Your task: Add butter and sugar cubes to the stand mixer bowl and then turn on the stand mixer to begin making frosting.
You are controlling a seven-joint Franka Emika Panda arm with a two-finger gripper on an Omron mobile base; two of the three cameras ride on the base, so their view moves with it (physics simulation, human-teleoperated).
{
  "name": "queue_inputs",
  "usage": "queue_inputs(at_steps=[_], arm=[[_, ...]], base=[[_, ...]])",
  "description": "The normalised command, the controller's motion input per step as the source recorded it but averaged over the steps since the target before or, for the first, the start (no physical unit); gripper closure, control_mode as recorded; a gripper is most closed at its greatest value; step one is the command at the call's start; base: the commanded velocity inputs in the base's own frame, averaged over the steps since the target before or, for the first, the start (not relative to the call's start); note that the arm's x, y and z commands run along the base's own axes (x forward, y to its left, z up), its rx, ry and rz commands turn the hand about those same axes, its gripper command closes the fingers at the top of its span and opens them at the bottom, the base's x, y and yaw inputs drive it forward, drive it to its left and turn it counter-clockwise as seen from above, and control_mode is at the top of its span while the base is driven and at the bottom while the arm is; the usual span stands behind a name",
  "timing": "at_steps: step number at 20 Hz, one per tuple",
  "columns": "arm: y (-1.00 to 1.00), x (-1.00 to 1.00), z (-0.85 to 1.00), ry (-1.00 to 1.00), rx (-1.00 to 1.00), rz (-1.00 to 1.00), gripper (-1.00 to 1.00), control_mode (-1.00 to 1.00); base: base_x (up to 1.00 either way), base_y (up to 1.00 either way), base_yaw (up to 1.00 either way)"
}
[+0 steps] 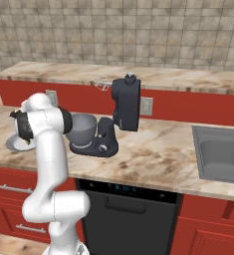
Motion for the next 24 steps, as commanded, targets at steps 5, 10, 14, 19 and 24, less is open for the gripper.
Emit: queue_inputs(at_steps=[5, 10, 14, 19, 24], arm=[[0.0, -0.5, 1.0, -0.07, 0.05, 0.0, 1.0, -1.0], [-0.07, -0.19, 1.0, -0.06, 0.02, 0.0, 1.0, -1.0], [-0.36, 0.0, 0.94, -0.01, 0.01, 0.0, 1.0, -1.0], [-0.45, 0.1, 0.54, 0.0, 0.0, 0.0, 1.0, -1.0], [-0.6, 0.37, 0.04, 0.0, 0.0, 0.0, 1.0, -1.0]], base=[[0.0, 0.0, 0.0], [0.0, 0.0, 0.0], [0.0, 0.0, 0.0], [0.0, 0.0, 0.0], [0.0, 0.0, 0.0]])
